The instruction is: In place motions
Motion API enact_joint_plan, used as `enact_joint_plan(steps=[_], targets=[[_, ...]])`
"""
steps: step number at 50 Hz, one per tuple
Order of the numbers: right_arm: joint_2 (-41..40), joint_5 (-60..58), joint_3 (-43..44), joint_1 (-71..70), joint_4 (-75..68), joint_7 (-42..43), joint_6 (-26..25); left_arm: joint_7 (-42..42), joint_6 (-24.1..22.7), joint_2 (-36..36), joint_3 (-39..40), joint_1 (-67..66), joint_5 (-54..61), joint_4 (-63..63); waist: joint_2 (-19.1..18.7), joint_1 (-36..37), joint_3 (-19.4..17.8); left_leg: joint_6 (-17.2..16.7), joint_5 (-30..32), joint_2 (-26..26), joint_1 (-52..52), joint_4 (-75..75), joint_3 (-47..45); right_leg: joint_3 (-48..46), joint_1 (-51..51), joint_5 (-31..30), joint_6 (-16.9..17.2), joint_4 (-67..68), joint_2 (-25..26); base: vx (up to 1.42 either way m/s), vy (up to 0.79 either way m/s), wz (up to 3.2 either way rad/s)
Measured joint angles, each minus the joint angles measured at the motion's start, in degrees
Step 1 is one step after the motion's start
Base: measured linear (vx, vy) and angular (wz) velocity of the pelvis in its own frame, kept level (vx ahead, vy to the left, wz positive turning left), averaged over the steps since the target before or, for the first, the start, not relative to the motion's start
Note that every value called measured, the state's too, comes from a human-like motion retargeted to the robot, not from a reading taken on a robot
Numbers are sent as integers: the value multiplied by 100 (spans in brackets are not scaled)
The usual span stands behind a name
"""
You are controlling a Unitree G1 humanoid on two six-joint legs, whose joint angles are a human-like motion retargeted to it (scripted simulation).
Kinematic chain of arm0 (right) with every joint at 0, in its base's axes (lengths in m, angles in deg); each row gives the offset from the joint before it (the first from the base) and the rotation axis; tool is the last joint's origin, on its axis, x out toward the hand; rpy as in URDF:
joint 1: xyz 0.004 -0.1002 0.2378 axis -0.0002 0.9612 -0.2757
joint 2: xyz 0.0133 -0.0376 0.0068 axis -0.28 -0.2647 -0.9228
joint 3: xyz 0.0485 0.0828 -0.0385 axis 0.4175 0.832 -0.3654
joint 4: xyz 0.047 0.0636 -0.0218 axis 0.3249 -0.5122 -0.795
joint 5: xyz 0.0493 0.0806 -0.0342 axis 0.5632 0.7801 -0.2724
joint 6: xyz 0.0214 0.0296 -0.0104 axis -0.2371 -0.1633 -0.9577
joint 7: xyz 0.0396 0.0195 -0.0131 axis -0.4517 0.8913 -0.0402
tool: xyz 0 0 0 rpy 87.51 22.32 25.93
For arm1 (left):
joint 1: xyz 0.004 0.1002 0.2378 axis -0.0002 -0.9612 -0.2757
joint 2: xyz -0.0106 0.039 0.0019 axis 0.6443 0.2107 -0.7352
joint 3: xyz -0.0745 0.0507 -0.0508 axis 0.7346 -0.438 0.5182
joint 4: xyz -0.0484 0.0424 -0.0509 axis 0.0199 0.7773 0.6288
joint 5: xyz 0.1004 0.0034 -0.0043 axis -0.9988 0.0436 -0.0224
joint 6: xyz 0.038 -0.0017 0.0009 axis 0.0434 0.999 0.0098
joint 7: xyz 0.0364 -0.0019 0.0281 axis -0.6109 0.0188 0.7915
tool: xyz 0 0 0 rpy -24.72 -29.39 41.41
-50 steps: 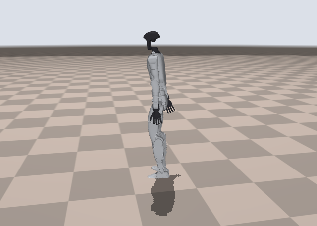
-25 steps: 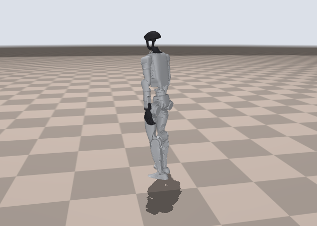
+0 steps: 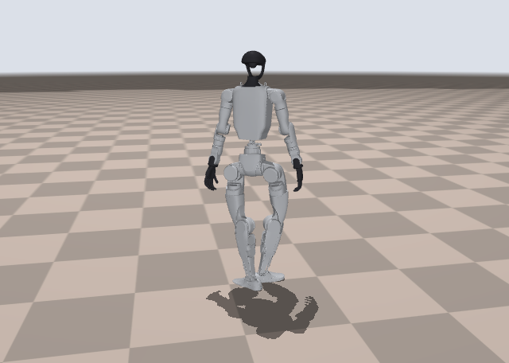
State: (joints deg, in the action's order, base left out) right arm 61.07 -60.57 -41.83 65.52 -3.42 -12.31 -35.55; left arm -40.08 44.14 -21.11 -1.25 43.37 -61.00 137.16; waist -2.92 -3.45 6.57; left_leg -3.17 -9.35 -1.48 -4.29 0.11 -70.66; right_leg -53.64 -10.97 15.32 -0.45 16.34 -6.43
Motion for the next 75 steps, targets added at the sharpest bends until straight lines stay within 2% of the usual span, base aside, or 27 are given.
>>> enact_joint_plan(steps=[2,5,8,10,12,14,19,22,25,27,28,30,33,35,39,46,51,53,56,60,63,65,67,68,70,72,75], targets=[[46,-127,-112,-47,-7,-15,9,-102,-35,-25,-134,43,179,-111,-68,-263,-41,41,50,-75,-110,-155,17,375,24,-18,-6,-203,214,-61,17,-134],[18,-502,-137,61,-9,10,-50,-257,-22,-65,-154,126,67,-248,-127,-586,150,245,325,-205,-215,-452,-79,703,-56,-46,60,-266,183,-26,17,-136],[-86,-440,-19,233,-121,142,-47,-291,-18,-114,-232,235,-20,-541,314,-625,219,1070,420,-169,-144,-1321,486,1228,-63,-111,27,-337,-179,-18,9,-140],[-135,-233,63,300,-270,115,-78,-283,-106,-128,-342,349,140,-706,622,-541,177,1509,268,-257,117,-2244,1242,1626,-54,-133,-8,-333,-395,-23,3,-154],[-189,-132,114,363,-401,17,-180,-258,-177,-210,-368,450,325,-803,707,-422,99,1469,108,-333,664,-3128,2453,1966,-23,-214,-69,-379,-385,-20,4,-173],[-239,-141,109,390,-486,-65,-270,-282,-205,-322,-345,563,481,-878,745,-324,-14,1427,-79,-180,1135,-3665,3339,2313,-3,-291,-134,-418,-334,-23,5,-164],[-312,-481,-180,443,-510,-226,-251,-720,-250,-483,-384,715,573,-1055,764,-229,-220,1520,-438,6,1501,-3521,3891,3020,-26,-490,-242,-451,-275,-18,6,-164],[-357,-860,-317,526,-426,-421,-180,-913,-278,-495,-518,706,398,-1102,589,-111,-333,1205,-249,402,1800,-2851,5093,3407,31,-616,-312,-522,19,-8,1,-168],[-394,-1168,-362,621,-345,-589,-125,-905,-279,-492,-644,701,237,-1026,288,81,-478,798,106,826,1834,-1834,6898,3727,198,-720,-368,-606,485,6,2,-169],[-394,-1246,-381,686,-354,-639,-100,-854,-278,-519,-639,655,161,-929,124,233,-481,574,616,911,1735,-1222,7681,3960,339,-723,-400,-659,794,20,4,-175],[-388,-1258,-404,716,-379,-652,-93,-831,-282,-543,-608,616,150,-869,144,323,-413,569,651,909,1743,-1168,7681,4144,350,-716,-398,-657,836,22,3,-179],[-412,-1255,-408,733,-446,-631,-135,-832,-289,-569,-514,566,161,-716,119,429,-241,454,541,298,1750,-1163,6323,4458,312,-683,-322,-618,896,17,0,-107],[-488,-972,-179,761,-481,-488,-211,-832,-233,-579,-519,609,195,-474,-11,-220,-339,557,791,422,1516,-855,6678,3902,392,-691,-284,-559,844,12,0,105],[-482,-710,-118,802,-481,-528,-151,-813,-226,-568,-518,598,221,-393,35,-205,-408,549,867,466,1387,-729,6649,4023,470,-682,-238,-510,794,20,2,-12],[-449,-769,-91,895,-399,-714,-75,-738,-263,-528,-534,472,148,-285,64,-284,-318,602,929,566,1230,-450,6585,4183,321,-692,-230,-341,768,22,1,-23],[-534,-1238,-366,632,-137,-495,1,-772,-184,-422,-461,367,90,156,-14,-661,-478,649,958,422,1030,-72,5982,4679,2,-809,-331,-246,990,-7,5,-90],[-620,-1355,-505,567,-33,-561,47,-859,-17,-335,-457,285,-248,372,-26,-666,-428,621,897,246,967,159,5134,4751,-332,-525,-630,-207,1233,-19,17,-180],[-622,-1388,-547,561,-21,-531,27,-865,-15,-317,-461,239,-276,349,-46,-567,-401,591,831,111,965,195,4707,4275,-391,-285,-826,-211,1138,-29,21,-235],[-570,-1380,-585,598,-22,-449,8,-854,-37,-308,-443,207,-289,265,-65,-385,-399,556,720,-58,923,210,4140,2768,-210,154,-1044,-353,824,-32,25,-231],[-457,-1354,-557,633,-158,-371,-84,-840,-61,-290,-371,207,-265,140,-86,-195,-314,473,576,-237,867,224,3543,494,278,583,-822,-476,304,-25,26,-206],[-401,-1221,-439,623,-330,-353,-161,-828,-65,-268,-296,220,-202,100,-111,-77,-198,352,485,-379,790,230,2942,-309,444,472,-746,-348,48,-26,26,-190],[-383,-1065,-340,604,-417,-351,-208,-808,-57,-249,-271,248,-143,101,-137,-98,-157,293,449,-439,725,246,2604,-348,462,267,-746,-246,-52,-29,24,-146],[-391,-904,-265,603,-454,-351,-225,-784,-46,-228,-252,272,-100,113,-136,-262,-122,247,411,-415,644,269,2374,-101,444,-233,-670,-325,-102,-32,22,-92],[-405,-831,-240,607,-460,-349,-227,-774,-43,-212,-246,283,-93,119,-110,-402,-107,231,399,-363,607,282,2311,57,455,-597,-502,-459,-140,-25,17,-56],[-451,-734,-240,628,-462,-336,-218,-767,-48,-168,-231,292,-102,114,-53,-678,-72,187,379,-274,515,307,2176,366,466,-693,-240,-794,-54,-26,16,-56],[-501,-732,-258,664,-479,-354,-209,-788,-39,-107,-229,316,-153,125,-21,-714,29,104,362,-283,417,319,1857,418,423,-771,-377,-1008,-3,-31,15,-135],[-559,-798,-200,688,-480,-423,-217,-711,22,-111,-252,418,-203,155,75,-295,128,-21,360,-327,238,297,1040,1234,226,-712,-469,-965,141,-33,10,-206]])
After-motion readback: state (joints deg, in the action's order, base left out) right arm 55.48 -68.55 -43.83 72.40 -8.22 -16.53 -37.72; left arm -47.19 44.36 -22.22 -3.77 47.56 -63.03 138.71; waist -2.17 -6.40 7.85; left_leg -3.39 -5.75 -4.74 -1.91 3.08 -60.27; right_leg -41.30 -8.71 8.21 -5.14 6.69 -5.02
